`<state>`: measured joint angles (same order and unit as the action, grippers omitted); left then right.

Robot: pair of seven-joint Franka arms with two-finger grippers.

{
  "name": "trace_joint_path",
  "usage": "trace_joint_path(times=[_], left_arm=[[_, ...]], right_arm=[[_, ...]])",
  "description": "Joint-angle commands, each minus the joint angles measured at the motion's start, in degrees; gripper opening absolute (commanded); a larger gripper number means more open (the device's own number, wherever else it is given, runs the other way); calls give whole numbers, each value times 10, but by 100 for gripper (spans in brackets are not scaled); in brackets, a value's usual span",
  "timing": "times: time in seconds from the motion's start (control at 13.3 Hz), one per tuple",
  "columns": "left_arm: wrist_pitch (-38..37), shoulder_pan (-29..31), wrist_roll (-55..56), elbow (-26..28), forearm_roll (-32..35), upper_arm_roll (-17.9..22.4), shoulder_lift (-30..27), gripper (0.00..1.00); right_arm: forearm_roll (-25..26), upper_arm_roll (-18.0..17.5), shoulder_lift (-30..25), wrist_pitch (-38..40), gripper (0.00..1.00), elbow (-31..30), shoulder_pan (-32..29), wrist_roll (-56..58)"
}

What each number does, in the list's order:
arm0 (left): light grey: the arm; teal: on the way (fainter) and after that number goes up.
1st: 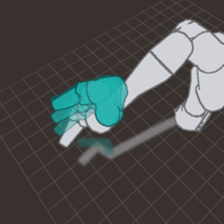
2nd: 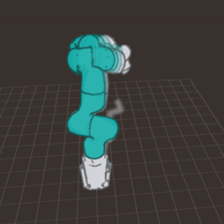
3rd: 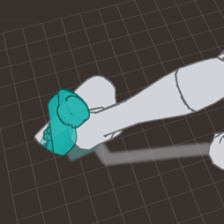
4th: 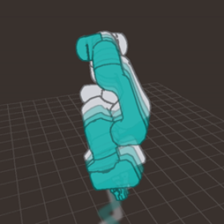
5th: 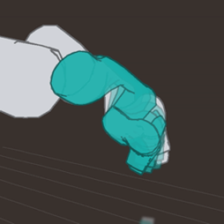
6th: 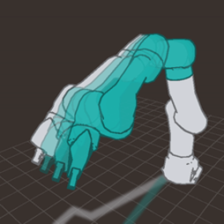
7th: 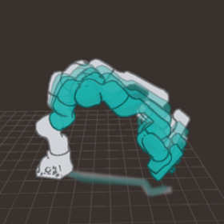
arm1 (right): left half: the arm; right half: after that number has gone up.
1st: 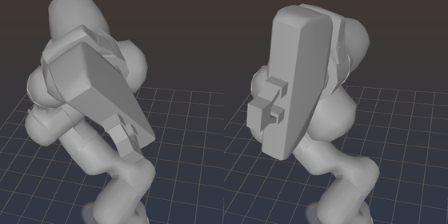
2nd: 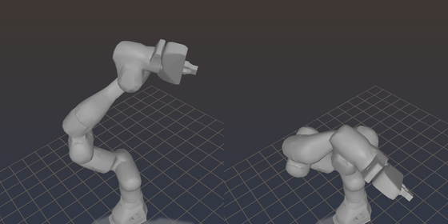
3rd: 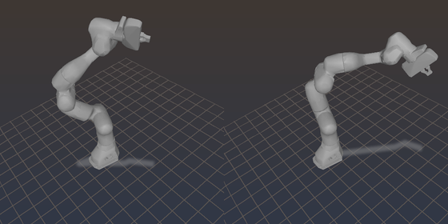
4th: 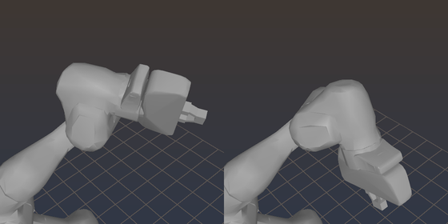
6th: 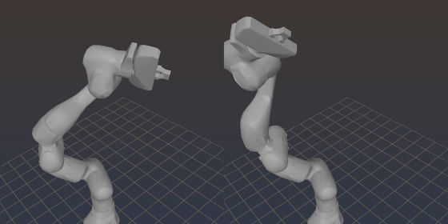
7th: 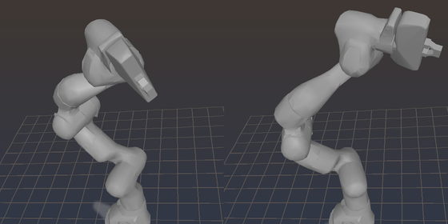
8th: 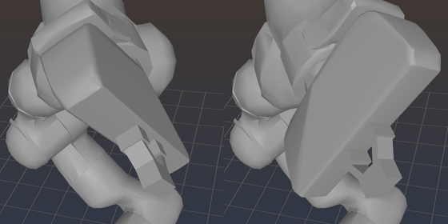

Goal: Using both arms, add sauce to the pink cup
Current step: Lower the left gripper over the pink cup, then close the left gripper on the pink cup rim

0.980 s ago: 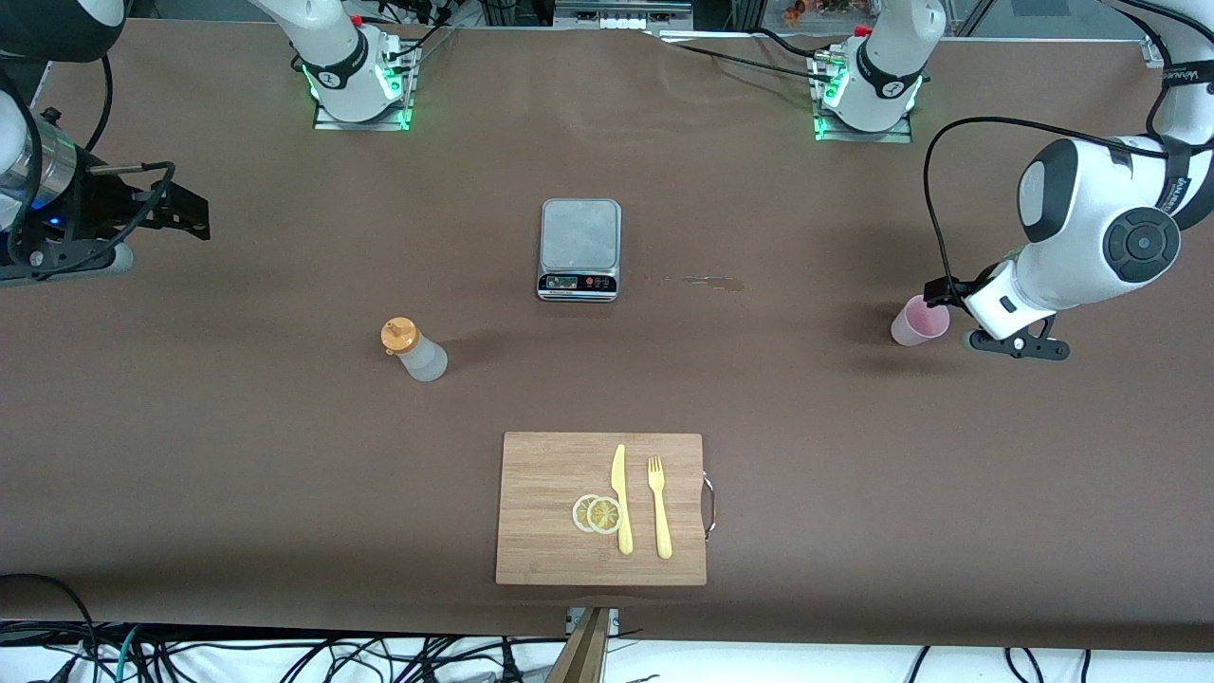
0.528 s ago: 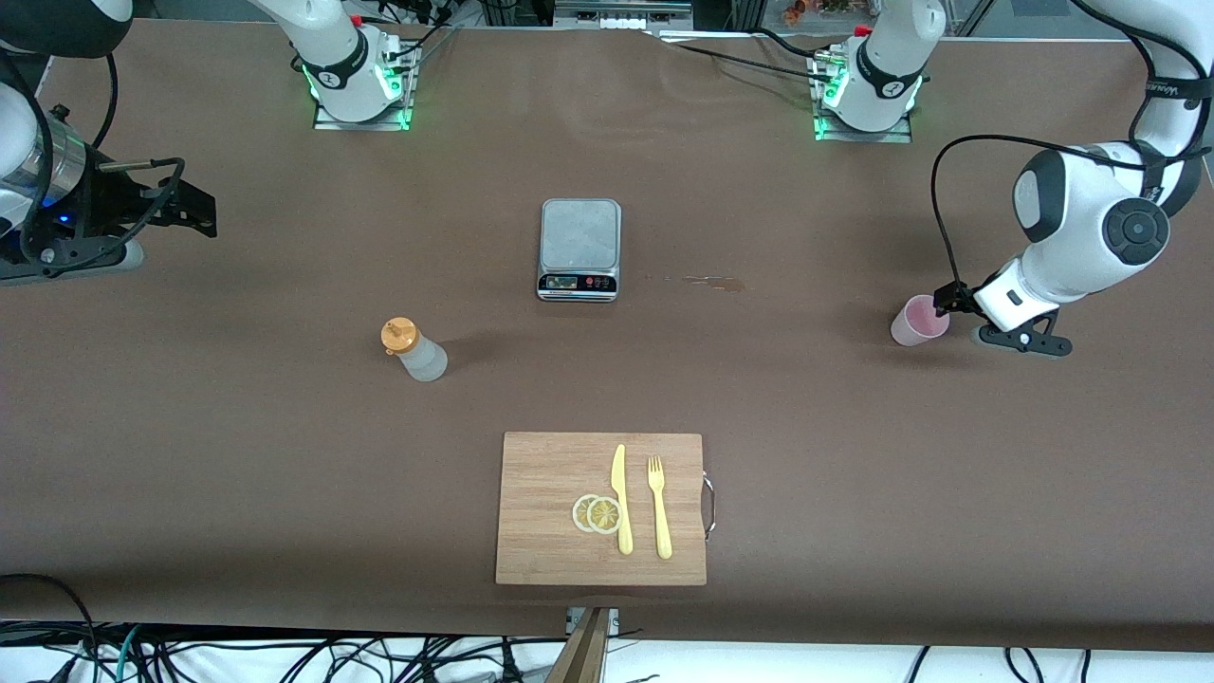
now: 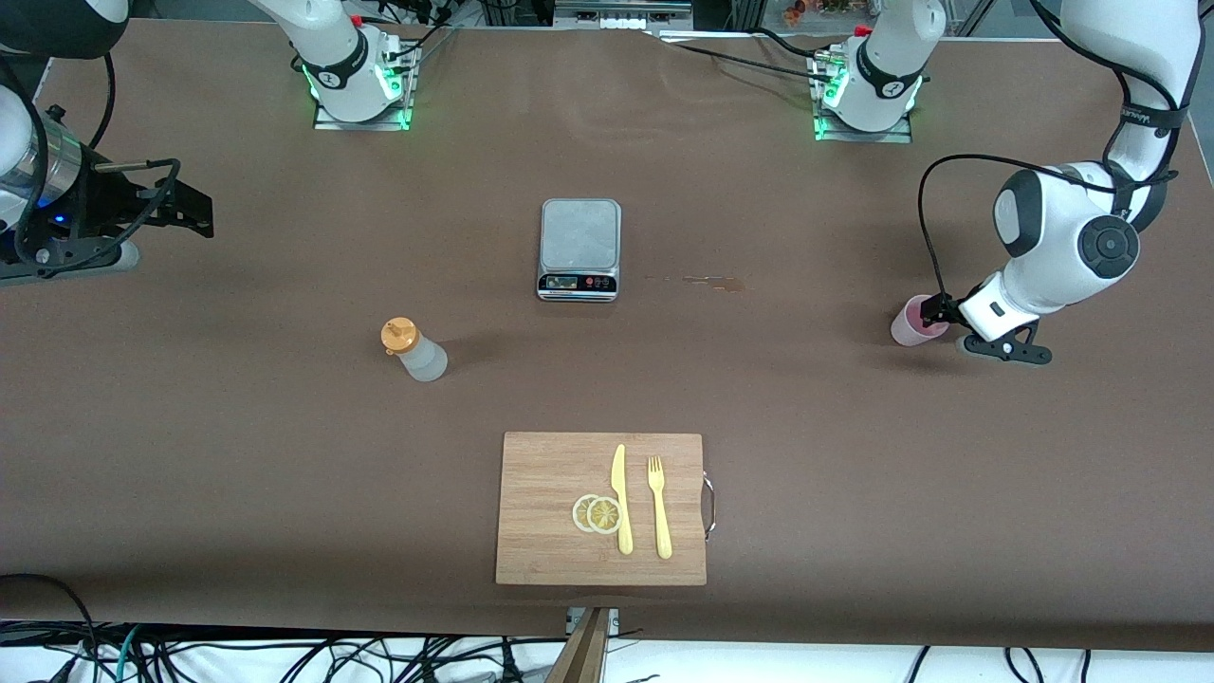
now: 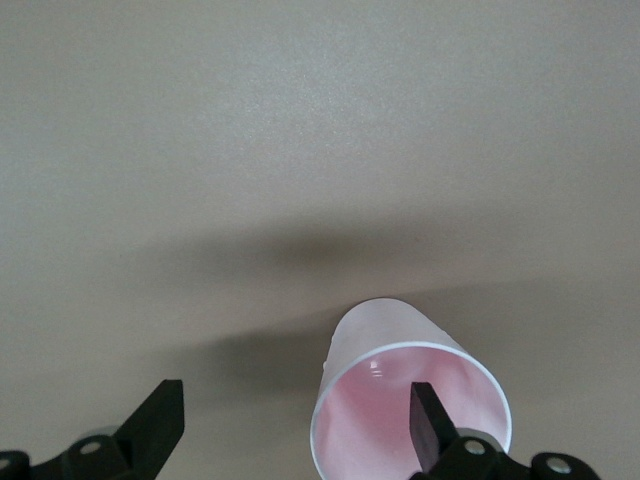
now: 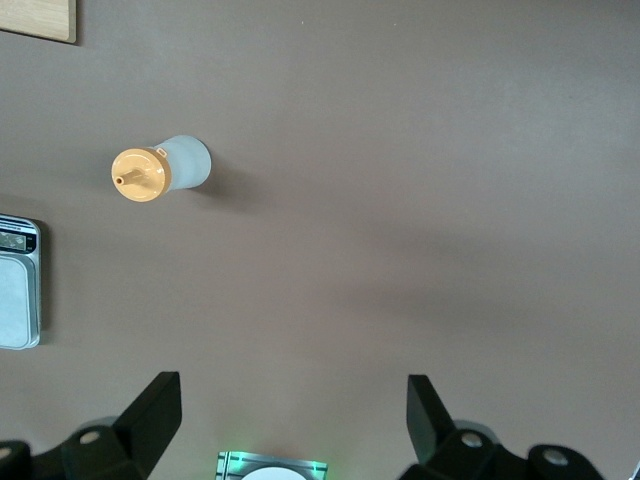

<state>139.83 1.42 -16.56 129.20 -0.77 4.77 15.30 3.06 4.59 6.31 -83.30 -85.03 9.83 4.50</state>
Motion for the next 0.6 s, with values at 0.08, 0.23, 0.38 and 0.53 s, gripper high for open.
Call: trace_joint_path(times=[0.08,0.23,0.38,0.53], left_arm=[[7,5,-53,7,-41,-2,5,99],[7,5,-55,10,-41,-2,4,99],[4,5,-84,14,-41,-1,-2,99],[4,11,-101,14,-42,-1,-2,99]], right_arm=[[0,-1,-7,7,100,0,-2,-7],[0,-1,-7,3,100,0,-2,-7],[0,-2,-7,4,100,0,-2,-7],[0,-2,-7,3,100,0,-2,-7]])
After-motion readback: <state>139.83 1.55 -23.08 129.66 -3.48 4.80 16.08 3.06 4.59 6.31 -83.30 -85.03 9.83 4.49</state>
